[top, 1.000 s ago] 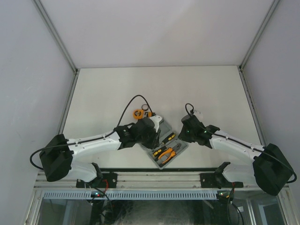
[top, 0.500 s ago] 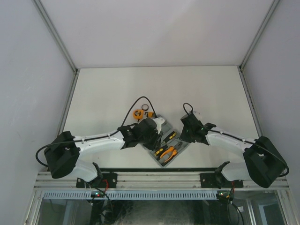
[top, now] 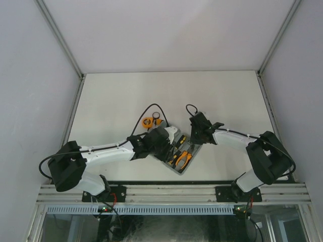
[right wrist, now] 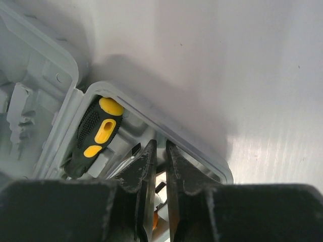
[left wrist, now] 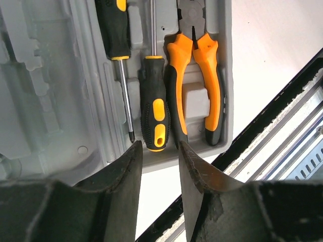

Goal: Sort the tools into containers
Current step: Adjust the storage box at the center of the board.

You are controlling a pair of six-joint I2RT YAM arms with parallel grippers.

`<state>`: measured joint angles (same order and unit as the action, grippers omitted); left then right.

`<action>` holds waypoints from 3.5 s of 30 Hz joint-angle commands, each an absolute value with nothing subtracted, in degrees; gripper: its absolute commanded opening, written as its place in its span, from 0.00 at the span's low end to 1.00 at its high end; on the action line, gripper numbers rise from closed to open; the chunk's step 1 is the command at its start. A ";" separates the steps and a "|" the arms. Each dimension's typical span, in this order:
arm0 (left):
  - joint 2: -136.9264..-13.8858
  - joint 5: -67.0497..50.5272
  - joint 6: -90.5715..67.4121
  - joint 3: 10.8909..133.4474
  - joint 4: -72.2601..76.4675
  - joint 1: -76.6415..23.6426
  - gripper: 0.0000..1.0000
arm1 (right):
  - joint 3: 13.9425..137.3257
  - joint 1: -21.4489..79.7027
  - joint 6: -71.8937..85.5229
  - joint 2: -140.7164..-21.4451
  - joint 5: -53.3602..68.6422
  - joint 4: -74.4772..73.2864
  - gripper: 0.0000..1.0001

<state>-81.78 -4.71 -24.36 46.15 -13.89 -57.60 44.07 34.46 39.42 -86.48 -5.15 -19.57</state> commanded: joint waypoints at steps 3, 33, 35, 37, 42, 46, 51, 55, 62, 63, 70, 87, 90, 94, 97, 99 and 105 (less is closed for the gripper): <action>-81.45 -1.00 -25.45 50.22 -11.78 -57.33 0.43 | 47.15 34.23 34.87 -85.16 -5.89 -18.83 0.11; -91.84 -4.69 -21.09 54.18 -9.55 -57.04 0.47 | 33.27 36.39 55.06 -63.98 -12.05 -26.96 0.24; -92.06 -4.91 -21.20 53.85 -9.34 -57.04 0.47 | 32.57 36.34 55.04 -64.38 -10.50 -25.21 0.24; -92.10 -5.04 -21.46 53.43 -9.20 -57.04 0.47 | 32.46 36.23 54.94 -65.25 -9.50 -23.79 0.25; -91.56 -5.22 -22.28 51.45 -8.34 -57.04 0.46 | 32.48 35.42 53.83 -68.32 -7.84 -20.33 0.25; -91.58 -5.36 -22.79 49.91 -7.72 -57.04 0.44 | 32.47 34.54 52.91 -71.21 -6.81 -18.25 0.24; -91.10 -6.05 -23.76 48.07 -6.78 -57.11 0.41 | 32.48 33.48 50.90 -73.17 -6.66 -16.38 0.18; -91.12 -7.20 -24.87 47.54 -6.08 -57.92 0.38 | 33.27 32.63 47.60 -74.40 -6.04 -14.86 0.15; -90.57 -6.99 -27.32 46.31 -5.53 -59.54 0.33 | 37.02 32.17 43.53 -77.71 -6.26 -16.10 0.15; -90.20 -6.61 -27.64 45.92 -5.46 -59.58 0.33 | 37.19 32.17 43.49 -77.65 -6.72 -16.51 0.15; -89.02 -4.36 -29.01 45.94 -6.88 -59.55 0.34 | 37.26 32.21 43.43 -75.75 -8.11 -17.98 0.23; -90.47 -3.90 -30.97 46.52 -7.33 -59.56 0.24 | 41.32 37.00 48.34 -70.00 -10.68 -17.43 0.22; -90.86 -3.18 -31.71 46.56 -7.71 -59.59 0.23 | 43.50 38.19 48.97 -73.63 -10.21 -16.94 0.21; -91.40 -2.53 -33.35 46.21 -8.06 -59.59 0.23 | 45.88 39.72 49.75 -78.10 -10.07 -15.86 0.21; -91.63 -2.29 -34.60 45.90 -8.26 -59.54 0.23 | 47.72 40.45 50.30 -81.49 -9.55 -15.59 0.20; -91.82 -2.44 -35.17 45.70 -8.26 -59.59 0.23 | 48.71 40.75 50.78 -83.18 -9.59 -15.83 0.19; -92.30 -2.65 -35.25 45.91 -8.17 -59.63 0.23 | 50.21 40.91 51.77 -87.10 -9.62 -16.69 0.13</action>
